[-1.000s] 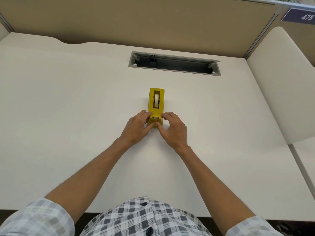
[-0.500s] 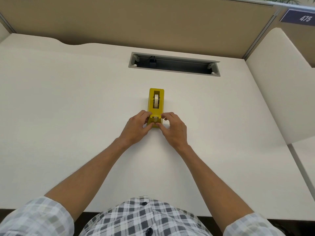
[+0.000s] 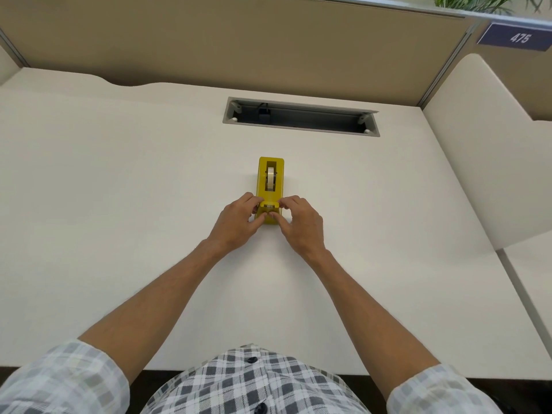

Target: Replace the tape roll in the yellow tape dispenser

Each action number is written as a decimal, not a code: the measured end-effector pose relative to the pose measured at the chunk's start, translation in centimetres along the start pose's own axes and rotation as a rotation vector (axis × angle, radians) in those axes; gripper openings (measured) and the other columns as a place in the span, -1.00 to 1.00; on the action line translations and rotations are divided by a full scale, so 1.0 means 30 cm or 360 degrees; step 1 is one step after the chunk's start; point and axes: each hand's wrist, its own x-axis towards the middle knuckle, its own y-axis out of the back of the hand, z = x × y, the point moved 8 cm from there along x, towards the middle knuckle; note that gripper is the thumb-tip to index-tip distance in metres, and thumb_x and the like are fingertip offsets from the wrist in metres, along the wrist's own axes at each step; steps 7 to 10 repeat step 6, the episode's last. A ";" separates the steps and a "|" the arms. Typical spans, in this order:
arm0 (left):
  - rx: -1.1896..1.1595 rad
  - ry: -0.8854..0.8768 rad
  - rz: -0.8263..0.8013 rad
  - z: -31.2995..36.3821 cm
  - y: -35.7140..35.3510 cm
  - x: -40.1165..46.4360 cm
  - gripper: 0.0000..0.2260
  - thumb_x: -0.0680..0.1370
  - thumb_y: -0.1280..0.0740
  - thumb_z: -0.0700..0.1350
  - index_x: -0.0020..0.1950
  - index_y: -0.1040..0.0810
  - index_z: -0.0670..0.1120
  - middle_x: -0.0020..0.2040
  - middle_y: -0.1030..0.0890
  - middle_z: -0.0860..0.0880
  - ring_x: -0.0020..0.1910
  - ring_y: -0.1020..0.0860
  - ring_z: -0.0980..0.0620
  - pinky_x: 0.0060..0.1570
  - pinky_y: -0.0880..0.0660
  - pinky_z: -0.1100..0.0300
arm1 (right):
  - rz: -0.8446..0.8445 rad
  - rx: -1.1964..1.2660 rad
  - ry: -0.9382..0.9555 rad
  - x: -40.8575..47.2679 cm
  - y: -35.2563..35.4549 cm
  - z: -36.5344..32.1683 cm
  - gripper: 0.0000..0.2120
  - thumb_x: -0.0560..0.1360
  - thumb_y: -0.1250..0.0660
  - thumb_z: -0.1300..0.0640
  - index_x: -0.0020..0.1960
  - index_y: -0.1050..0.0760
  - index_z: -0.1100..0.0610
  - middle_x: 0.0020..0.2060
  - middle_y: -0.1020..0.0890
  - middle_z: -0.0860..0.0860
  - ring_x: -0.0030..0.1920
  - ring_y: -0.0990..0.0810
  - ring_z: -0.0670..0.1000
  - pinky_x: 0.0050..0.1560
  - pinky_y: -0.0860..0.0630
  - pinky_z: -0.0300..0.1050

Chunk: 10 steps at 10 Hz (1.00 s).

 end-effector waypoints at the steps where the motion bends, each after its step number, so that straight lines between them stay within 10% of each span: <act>1: -0.0002 0.0030 -0.0026 0.001 0.002 0.003 -0.70 0.55 -0.34 -0.06 0.23 -0.52 -0.17 0.03 -0.56 -0.09 -0.13 -0.48 0.08 -0.05 -0.57 0.11 | -0.0003 0.0014 -0.0011 -0.005 -0.001 -0.008 -0.73 0.49 -0.40 -0.03 0.10 -0.56 0.10 -0.02 -0.63 -0.02 -0.04 -0.59 -0.01 -0.23 -0.54 -0.12; 5: 0.0197 0.0216 -0.0145 -0.021 -0.006 -0.077 -0.45 0.53 -0.32 0.00 0.49 -0.24 -0.01 0.42 -0.39 -0.02 0.31 -0.45 -0.04 0.11 -0.52 0.02 | -0.0039 0.0072 -0.0067 -0.048 0.046 -0.017 -0.62 0.48 -0.37 -0.04 0.26 -0.49 0.05 0.07 -0.64 -0.06 -0.01 -0.61 -0.06 -0.11 -0.53 -0.14; 10: 0.0210 0.0209 -0.0112 -0.014 0.010 -0.091 -0.43 0.53 -0.32 0.02 0.50 -0.21 0.01 0.45 -0.36 -0.01 0.35 -0.41 -0.03 0.13 -0.52 0.01 | -0.0009 0.0078 -0.0076 -0.048 0.064 -0.018 -0.63 0.49 -0.36 -0.05 0.25 -0.49 0.04 0.08 -0.63 -0.08 0.00 -0.61 -0.07 -0.11 -0.53 -0.16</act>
